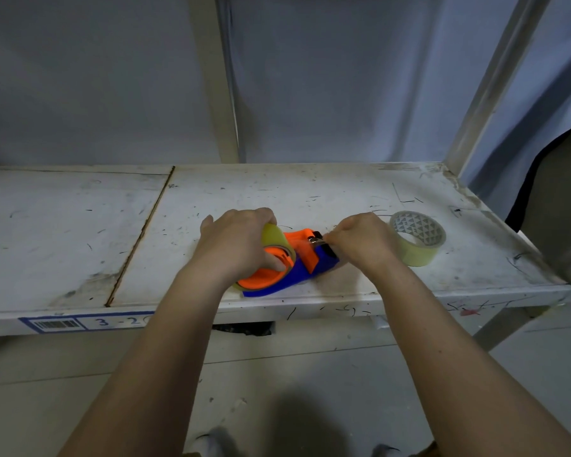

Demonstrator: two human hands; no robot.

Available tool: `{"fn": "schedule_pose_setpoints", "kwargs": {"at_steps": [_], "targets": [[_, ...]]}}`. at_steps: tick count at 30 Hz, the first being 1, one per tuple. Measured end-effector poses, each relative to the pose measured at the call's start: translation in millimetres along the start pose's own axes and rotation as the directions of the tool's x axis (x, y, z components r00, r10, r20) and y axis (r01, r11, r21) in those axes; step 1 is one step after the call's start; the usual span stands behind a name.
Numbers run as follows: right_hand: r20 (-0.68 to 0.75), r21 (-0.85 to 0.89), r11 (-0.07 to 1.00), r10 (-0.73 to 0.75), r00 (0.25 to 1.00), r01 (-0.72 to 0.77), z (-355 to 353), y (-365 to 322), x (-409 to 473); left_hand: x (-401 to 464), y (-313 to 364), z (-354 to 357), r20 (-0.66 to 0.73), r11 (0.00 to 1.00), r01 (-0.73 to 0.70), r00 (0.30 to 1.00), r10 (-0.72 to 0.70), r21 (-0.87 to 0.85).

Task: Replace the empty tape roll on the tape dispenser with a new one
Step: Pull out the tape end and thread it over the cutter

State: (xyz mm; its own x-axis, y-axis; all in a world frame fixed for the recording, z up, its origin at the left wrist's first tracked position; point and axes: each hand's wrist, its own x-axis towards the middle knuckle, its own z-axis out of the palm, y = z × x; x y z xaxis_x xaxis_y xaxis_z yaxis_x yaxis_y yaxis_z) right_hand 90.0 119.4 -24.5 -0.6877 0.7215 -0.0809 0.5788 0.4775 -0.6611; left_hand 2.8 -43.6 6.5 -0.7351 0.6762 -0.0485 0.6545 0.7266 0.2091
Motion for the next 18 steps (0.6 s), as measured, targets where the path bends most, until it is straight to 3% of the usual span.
{"fn": "schedule_pose_setpoints", "kwargs": {"at_steps": [5, 10, 14, 18], "targets": [[0.124, 0.195, 0.978, 0.044, 0.991, -0.068, 6.5, 10.5, 4.6, 13.8, 7.4, -11.1, 0.09, 0.975, -0.108, 0.992, 0.092, 0.193], [0.184, 0.299, 0.948, 0.057, 0.981, -0.111, 16.2, 11.2, 7.1, 23.8, 20.6, -26.8, 0.265, 0.867, -0.206, 0.96, 0.09, 0.453], [0.208, 0.346, 0.93, 0.055, 0.977, -0.126, 12.7, 13.9, 5.0, 29.4, 50.3, -20.7, 0.336, 0.82, -0.324, 0.926, 0.172, 0.472], [0.224, 0.345, 0.93, 0.049, 0.973, -0.126, 8.8, 13.5, 2.8, 37.1, 64.7, -1.9, 0.375, 0.801, -0.346, 0.912, 0.165, 0.489]]}}
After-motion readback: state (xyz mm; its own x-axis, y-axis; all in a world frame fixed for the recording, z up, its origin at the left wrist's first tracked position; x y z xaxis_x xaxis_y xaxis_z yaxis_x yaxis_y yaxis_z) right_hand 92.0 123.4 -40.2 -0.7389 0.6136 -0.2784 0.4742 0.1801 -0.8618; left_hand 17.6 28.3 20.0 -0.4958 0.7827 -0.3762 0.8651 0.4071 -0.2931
